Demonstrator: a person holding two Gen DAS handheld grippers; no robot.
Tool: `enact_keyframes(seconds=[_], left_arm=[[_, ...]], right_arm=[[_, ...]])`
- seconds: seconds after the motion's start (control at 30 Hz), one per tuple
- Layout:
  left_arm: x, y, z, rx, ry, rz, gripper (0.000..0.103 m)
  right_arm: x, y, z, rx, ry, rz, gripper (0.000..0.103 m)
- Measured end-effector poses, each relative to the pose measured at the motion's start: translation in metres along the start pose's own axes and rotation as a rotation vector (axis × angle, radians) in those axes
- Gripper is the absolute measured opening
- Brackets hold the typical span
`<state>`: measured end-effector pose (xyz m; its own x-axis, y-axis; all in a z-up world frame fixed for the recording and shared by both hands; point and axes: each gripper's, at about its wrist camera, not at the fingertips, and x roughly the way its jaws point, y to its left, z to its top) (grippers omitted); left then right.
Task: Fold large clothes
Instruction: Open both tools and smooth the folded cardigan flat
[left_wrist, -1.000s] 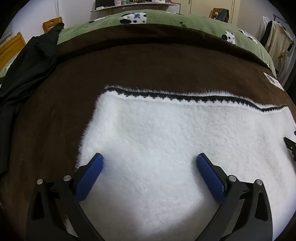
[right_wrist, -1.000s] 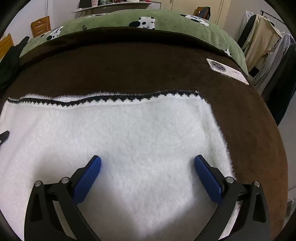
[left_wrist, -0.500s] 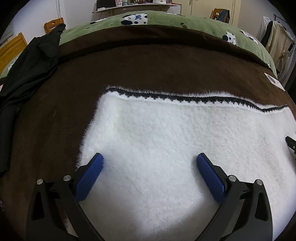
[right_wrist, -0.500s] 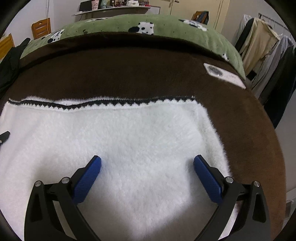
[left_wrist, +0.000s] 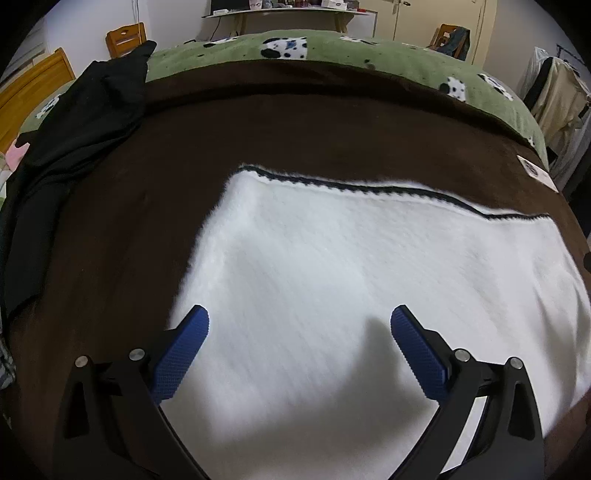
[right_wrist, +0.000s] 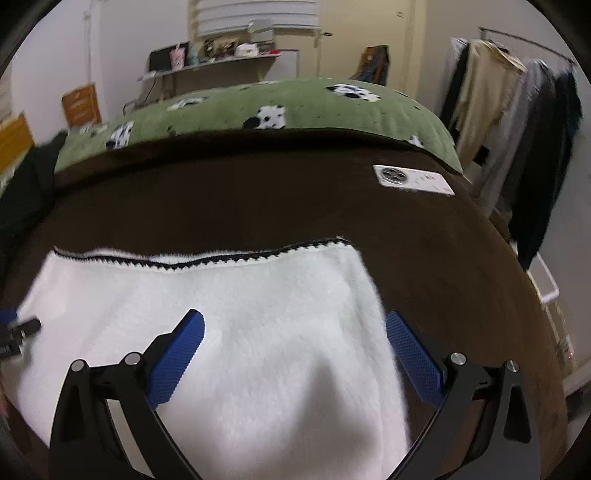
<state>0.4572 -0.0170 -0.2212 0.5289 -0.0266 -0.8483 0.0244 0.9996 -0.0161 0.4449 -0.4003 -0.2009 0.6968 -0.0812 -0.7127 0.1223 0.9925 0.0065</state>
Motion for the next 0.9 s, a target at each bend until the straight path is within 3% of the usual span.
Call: enact_keyframes(seconds=[0.27,0.4,0.57,0.9], left_arm=[[-0.023,-0.035,-0.023,0.031,0.0,-0.036,0.097],[-0.017,-0.05,-0.036,0.075,0.006,-0.001,0.097],[-0.002,-0.055,-0.05,0.112,0.01,0.038,0.098],[-0.002,-0.056,-0.052,0.116,-0.018,0.04,0.096]], right_arm=[[-0.024,-0.03,-0.036,0.104,0.027,-0.021,0.097],[-0.036,-0.043,-0.055,0.137,0.041,-0.033,0.097],[-0.051,-0.059,-0.074,0.197,0.033,-0.035,0.097],[-0.076,-0.064,-0.114,0.345,0.055,0.012,0.097]])
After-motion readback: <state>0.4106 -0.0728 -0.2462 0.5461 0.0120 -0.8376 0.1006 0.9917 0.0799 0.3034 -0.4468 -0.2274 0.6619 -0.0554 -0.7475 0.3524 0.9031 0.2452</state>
